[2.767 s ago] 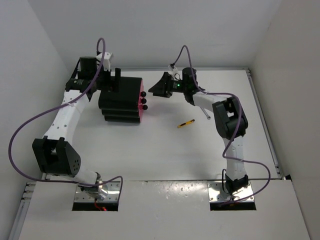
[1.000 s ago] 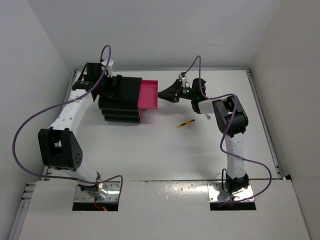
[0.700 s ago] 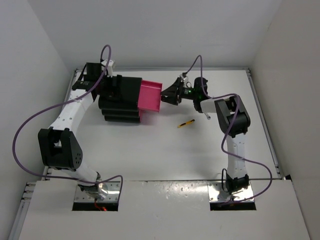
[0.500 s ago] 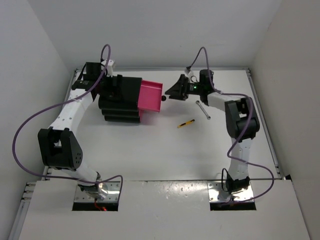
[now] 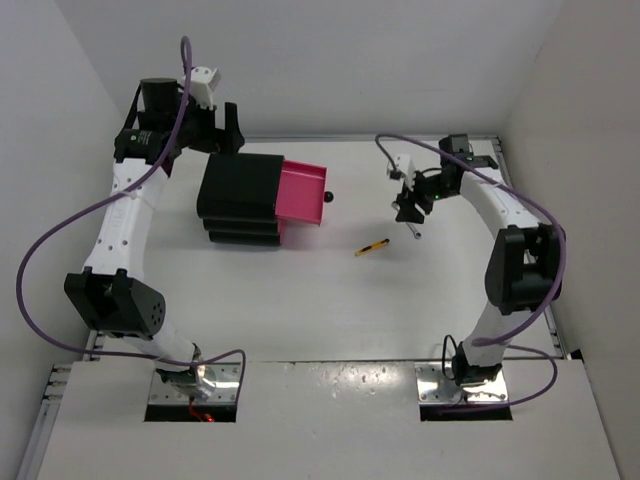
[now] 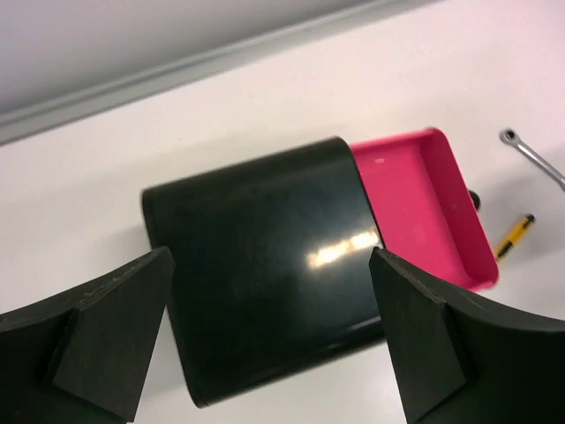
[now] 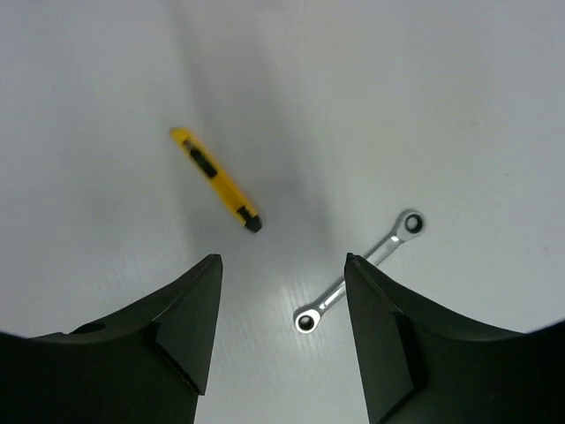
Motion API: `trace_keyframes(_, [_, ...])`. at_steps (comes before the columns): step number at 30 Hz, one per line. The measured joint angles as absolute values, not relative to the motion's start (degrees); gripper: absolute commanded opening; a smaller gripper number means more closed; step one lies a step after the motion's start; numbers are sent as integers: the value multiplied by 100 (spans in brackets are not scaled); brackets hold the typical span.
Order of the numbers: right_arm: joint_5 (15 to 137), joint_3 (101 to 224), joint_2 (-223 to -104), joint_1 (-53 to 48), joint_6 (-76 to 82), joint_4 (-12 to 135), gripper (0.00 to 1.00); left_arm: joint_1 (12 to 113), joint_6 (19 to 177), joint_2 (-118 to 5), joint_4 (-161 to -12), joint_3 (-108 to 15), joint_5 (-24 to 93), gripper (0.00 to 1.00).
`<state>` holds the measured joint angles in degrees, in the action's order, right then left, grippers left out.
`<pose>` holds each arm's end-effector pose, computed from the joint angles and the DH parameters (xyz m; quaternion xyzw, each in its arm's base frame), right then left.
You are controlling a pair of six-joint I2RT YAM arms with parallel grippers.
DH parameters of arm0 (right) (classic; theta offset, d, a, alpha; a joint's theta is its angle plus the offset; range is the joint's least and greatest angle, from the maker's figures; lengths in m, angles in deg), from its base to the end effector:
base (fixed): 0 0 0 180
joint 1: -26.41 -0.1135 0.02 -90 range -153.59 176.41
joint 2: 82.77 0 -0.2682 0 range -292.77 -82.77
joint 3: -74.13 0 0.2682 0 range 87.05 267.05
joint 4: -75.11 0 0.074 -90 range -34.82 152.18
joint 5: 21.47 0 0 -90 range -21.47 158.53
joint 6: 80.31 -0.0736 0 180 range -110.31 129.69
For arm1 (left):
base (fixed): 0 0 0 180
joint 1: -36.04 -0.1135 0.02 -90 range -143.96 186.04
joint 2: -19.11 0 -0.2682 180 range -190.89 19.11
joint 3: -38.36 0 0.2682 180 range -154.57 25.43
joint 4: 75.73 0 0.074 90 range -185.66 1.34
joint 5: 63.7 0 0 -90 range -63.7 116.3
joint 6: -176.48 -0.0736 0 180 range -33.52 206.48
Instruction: Sort the tools into containers
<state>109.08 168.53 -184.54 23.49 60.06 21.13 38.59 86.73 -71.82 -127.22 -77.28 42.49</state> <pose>0.4000 0.0683 0.2276 -0.4842 0.7739 0.2140 0.3476 0.3959 -0.0382 0.4286 0.0907 0.8415 -0.1326 0.5158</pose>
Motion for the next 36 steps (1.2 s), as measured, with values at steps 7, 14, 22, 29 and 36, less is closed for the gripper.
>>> trace_keyframes(7, [10587,16745,-18802,1960,8211,1201,57,3828,8665,-7180,-13146,-7700,4618,100])
trace_keyframes(14, [10187,16339,-19066,1149,9007,1293,57,3400,8651,-7173,-13323,-7442,4859,100])
trace_keyframes(22, [9802,16166,-19503,821,9177,1542,55,2954,8654,-7173,-13337,-7366,5154,100])
trace_keyframes(29, [9566,16341,-19927,826,9171,1695,55,2827,8647,-7167,-13326,-7156,5302,100])
trace_keyframes(36, [9549,16562,-20063,789,9155,1700,55,2722,8560,-7165,-13319,-6924,5370,100])
